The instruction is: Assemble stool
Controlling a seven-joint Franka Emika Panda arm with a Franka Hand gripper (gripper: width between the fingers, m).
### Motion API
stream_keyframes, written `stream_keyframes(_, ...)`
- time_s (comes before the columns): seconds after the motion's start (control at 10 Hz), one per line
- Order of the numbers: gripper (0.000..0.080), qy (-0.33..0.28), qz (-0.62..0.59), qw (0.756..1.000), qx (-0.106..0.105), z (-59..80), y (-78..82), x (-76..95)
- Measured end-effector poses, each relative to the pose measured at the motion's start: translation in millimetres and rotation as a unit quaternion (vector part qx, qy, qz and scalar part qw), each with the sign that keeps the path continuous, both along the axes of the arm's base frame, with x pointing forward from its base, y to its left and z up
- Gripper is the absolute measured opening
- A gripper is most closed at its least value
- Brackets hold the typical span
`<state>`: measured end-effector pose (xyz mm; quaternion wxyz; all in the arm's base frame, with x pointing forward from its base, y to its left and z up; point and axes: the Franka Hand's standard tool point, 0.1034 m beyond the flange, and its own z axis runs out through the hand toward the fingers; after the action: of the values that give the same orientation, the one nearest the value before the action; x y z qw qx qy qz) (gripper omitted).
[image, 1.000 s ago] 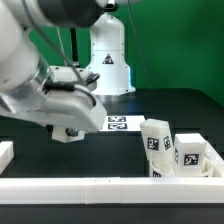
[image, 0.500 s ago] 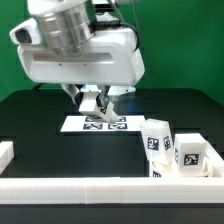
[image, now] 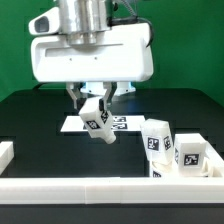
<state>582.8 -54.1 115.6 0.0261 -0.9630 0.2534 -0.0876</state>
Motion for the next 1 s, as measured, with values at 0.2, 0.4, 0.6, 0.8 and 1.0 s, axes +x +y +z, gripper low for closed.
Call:
stream_keyframes(0.2,0.0327,-0.069,0.003,0.997,-0.033,7.5,15.6,-12.9)
stream_keyframes(0.4,0.0327,-0.067,0.002,0.997,-0.024,5.6,40.1,-31.4)
stream_keyframes(0.6,0.0327,-0.064,-0.002,0.998,-0.016,3.3,65.6,-37.0)
stream_keyframes(0.8,0.0327,-0.062,-0.013,0.998,-0.007,1.2,83.3,-41.6)
stream_keyframes(1.0,0.0327,-0.047,-0.015,0.999,0.006,1.5,113.8,-31.0)
